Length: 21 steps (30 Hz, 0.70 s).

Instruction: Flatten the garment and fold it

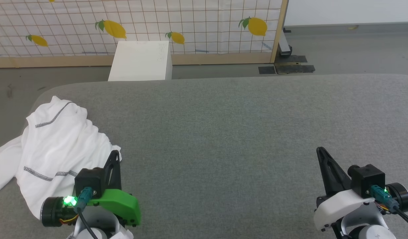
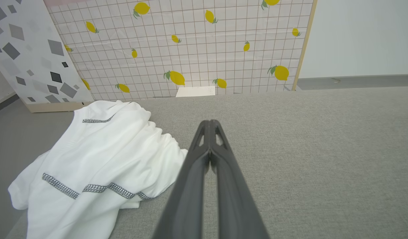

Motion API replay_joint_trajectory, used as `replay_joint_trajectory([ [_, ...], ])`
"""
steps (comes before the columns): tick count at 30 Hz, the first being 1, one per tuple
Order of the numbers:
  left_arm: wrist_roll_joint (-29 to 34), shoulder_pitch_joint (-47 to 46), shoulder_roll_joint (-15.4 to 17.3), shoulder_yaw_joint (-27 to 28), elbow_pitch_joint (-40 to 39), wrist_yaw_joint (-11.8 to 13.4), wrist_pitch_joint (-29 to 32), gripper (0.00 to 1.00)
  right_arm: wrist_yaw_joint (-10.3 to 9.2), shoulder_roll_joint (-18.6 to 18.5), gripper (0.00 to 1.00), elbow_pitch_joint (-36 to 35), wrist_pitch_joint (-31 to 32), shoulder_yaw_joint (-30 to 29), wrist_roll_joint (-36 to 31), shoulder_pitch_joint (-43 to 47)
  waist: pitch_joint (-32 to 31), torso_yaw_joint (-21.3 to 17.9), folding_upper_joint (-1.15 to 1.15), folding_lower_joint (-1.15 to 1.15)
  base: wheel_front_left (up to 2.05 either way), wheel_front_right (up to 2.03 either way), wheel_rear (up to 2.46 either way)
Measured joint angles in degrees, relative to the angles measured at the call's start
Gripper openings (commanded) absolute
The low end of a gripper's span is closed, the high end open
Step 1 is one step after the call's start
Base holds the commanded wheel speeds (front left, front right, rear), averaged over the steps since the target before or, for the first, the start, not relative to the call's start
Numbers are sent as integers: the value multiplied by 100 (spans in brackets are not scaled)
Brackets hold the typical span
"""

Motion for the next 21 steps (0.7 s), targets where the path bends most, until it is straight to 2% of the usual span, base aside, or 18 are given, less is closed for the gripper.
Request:
replay_joint_trajectory([
  [2, 0, 0, 0, 0, 0, 0, 0, 0, 0, 0, 0, 0, 0, 0, 0, 0, 0, 0, 0, 0, 0, 0, 0],
  [3, -7, -1, 0, -2, 1, -1, 0, 100, 0, -2, 100, 0, 0, 0, 2, 2, 0, 0, 0, 0, 0, 0, 0],
  [21, -120, -16, 0, -170, 125, 71, -137, 100, 0, -4, 100, 14, -102, -20, 12, 2, 10, 109, 0, 0, 0, 0, 0],
])
